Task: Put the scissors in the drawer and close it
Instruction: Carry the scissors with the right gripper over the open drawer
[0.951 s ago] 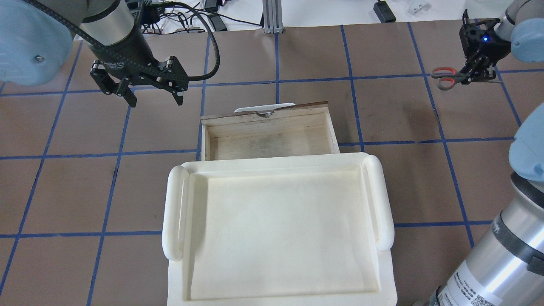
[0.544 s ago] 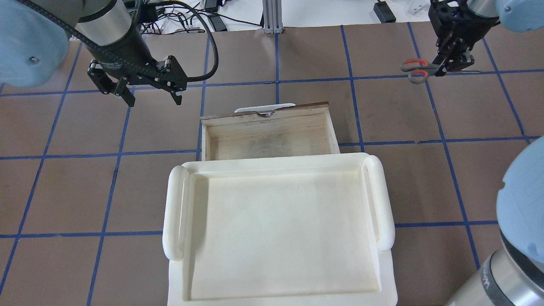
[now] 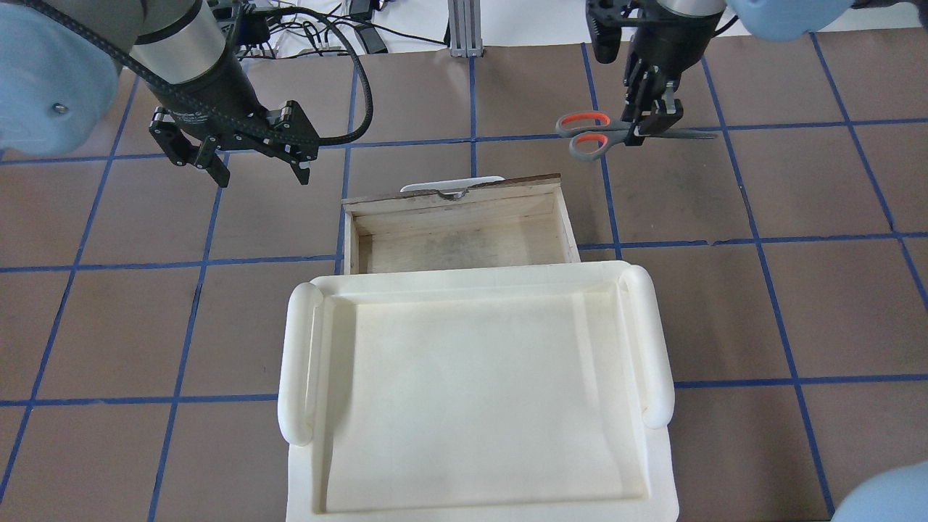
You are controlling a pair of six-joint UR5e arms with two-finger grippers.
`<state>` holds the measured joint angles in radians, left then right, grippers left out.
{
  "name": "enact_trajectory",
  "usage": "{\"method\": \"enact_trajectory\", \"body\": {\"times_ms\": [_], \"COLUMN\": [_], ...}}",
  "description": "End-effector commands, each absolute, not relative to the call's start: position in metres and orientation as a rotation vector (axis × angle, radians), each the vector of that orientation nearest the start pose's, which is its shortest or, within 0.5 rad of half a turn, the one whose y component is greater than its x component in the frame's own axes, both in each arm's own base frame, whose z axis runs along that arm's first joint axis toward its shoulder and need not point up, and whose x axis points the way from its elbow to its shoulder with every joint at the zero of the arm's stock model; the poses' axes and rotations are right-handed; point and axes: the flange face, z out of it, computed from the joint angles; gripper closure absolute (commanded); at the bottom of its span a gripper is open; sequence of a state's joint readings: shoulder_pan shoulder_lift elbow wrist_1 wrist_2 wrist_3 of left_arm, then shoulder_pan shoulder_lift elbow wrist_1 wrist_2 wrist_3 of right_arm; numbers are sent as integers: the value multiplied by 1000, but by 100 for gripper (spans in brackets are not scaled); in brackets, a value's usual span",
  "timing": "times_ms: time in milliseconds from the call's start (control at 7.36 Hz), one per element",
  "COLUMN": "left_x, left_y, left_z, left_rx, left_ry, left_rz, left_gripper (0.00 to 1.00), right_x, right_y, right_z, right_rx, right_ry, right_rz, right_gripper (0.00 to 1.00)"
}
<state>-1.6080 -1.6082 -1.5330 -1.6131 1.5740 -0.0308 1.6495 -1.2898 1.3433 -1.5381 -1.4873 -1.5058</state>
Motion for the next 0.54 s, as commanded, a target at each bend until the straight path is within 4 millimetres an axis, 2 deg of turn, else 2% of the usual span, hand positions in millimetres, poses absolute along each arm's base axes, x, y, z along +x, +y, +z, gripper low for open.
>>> {"method": "enact_trajectory", "body": {"times_ms": [0,136,272,408], "left_x": [-151,-150,-149,-149], "left_y": [-495,-501,-500,-498], "left_z": [480,478,477,479], "left_rx": [12,119,144,147], "left_ry": [3133,3133,3138,3140], "left_rz": [76,39,34,27], "left_gripper": [0,0,0,0], "right_x": [269,293,313,331], "right_y": [-557,-556,-551,-542], "right_z": [442,426,403,395], "right_rx": [-2053,-2075,-2108,-2125], "right_ry": [2216,2209,2165,2152], "right_rz": [22,1,30,29], "right_gripper": [84,84,83,83]}}
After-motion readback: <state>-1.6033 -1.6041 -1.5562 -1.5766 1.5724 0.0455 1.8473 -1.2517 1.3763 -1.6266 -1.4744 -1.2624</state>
